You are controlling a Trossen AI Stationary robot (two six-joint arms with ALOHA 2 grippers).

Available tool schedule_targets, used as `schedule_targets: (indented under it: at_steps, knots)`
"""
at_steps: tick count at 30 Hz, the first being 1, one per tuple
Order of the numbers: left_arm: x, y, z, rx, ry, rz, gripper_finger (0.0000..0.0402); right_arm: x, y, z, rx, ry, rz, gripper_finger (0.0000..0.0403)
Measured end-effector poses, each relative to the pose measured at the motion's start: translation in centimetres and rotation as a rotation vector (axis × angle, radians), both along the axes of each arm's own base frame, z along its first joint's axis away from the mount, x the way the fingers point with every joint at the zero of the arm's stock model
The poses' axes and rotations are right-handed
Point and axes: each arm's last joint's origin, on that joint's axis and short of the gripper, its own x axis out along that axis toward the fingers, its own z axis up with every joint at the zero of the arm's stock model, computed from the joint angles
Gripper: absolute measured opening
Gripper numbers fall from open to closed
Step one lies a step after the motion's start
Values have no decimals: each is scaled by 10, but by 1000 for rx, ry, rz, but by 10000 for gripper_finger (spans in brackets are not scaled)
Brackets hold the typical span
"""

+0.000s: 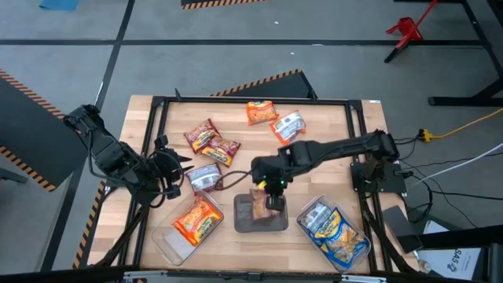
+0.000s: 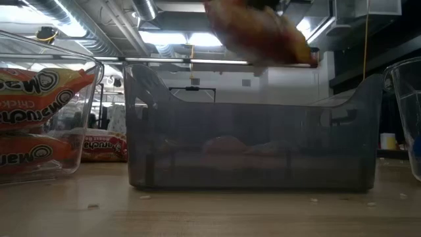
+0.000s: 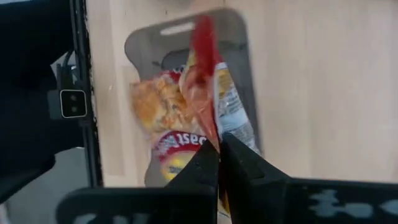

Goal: Sort Maruchan noodles
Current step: Put the red noodle pack into the black bin

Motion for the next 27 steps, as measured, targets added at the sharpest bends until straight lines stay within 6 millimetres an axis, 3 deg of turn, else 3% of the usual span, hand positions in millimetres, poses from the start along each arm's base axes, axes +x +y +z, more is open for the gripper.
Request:
schedule_targets:
  at_steps: [10, 27]
  knots:
    - [-2, -3, 0, -10, -2, -17, 98, 2, 8, -48, 146, 55, -14, 0]
    - [-3, -3, 0, -18, -4, -12, 98, -3, 3, -91, 228, 98, -26, 0]
